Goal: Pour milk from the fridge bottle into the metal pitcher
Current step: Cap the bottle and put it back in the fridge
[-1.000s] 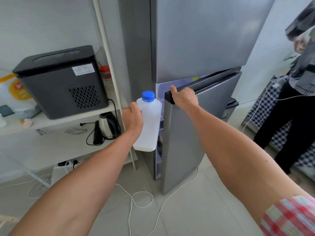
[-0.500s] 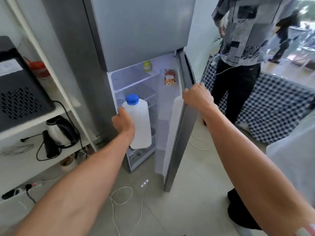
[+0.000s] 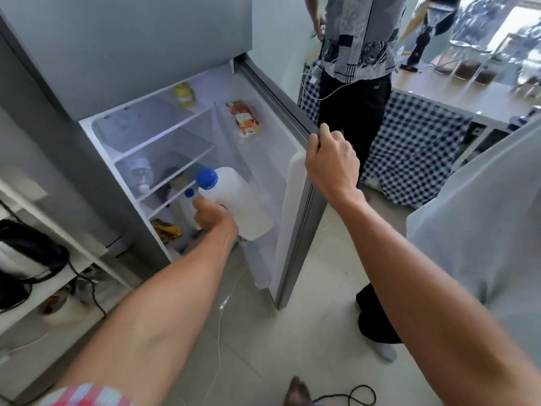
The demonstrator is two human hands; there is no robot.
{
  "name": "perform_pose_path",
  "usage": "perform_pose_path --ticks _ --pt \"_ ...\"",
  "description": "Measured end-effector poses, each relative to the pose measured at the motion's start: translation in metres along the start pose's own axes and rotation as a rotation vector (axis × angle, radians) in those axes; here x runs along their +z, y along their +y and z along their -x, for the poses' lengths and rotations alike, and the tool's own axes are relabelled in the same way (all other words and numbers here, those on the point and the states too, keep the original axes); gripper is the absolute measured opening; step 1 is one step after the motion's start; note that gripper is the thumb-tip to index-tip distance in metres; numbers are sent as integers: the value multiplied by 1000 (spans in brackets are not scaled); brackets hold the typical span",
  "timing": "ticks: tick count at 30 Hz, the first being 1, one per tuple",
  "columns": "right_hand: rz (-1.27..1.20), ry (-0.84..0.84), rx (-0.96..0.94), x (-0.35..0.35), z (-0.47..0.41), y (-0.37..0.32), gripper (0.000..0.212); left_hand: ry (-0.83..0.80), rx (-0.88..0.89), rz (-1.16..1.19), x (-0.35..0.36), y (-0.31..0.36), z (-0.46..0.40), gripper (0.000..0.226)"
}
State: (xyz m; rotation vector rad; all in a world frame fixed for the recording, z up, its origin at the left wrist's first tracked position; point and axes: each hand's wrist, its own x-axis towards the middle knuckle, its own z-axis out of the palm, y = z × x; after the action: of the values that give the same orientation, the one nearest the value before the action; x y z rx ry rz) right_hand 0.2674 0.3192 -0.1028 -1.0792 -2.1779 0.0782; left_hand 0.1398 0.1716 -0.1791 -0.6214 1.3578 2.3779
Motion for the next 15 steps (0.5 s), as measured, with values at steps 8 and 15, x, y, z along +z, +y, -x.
perform_pose_path --ticks 8,15 --pt "49 274 -102 20 -9 18 42 103 -116 54 15 -68 -50 37" --pt "47 389 -145 30 -17 26 34 106 -139 -84 20 -104 -77 32"
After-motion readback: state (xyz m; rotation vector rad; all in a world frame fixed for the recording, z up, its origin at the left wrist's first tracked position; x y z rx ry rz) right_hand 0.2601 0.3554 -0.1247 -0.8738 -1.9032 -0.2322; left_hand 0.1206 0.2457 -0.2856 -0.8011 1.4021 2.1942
